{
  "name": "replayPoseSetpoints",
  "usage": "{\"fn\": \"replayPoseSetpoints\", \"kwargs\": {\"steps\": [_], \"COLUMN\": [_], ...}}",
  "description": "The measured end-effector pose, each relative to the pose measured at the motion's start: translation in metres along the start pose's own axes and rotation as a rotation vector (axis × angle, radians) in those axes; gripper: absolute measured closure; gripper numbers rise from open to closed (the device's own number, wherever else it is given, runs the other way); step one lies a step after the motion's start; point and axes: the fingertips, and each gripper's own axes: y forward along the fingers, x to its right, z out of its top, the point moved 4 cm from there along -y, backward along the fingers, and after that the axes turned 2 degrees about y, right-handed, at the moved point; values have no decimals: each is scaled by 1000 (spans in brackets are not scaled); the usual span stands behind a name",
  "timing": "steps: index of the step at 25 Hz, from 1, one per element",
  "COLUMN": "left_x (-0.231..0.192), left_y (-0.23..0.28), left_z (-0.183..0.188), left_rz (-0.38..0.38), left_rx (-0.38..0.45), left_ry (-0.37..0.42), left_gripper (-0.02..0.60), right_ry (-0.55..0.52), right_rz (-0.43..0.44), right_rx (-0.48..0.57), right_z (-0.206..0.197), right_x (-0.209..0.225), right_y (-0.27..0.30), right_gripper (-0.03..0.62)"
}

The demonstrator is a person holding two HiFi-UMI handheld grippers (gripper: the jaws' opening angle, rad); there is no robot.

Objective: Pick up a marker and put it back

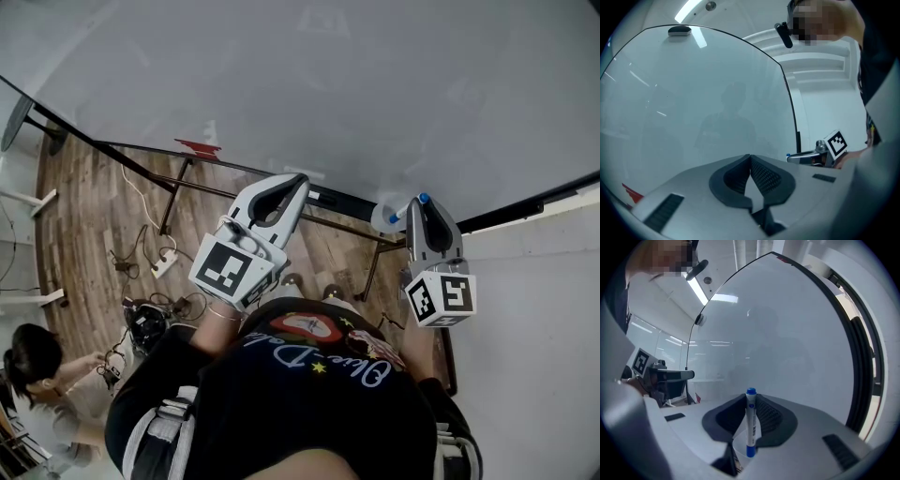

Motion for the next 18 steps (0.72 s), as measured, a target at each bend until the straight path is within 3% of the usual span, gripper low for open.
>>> {"fn": "replayPoseSetpoints", "kwargs": {"steps": [18], "left_x": [-1], "left_y": [-4], "left_z": [-1], "left_rz": [14], "left_rx": [7], "left_ry": [-6], "left_gripper": [578], "right_ry": [-110], "right_rz": [2], "right_rx": [-126], "right_z": [-36], "right_x": [-6], "right_y": [16], "right_gripper": [526]}}
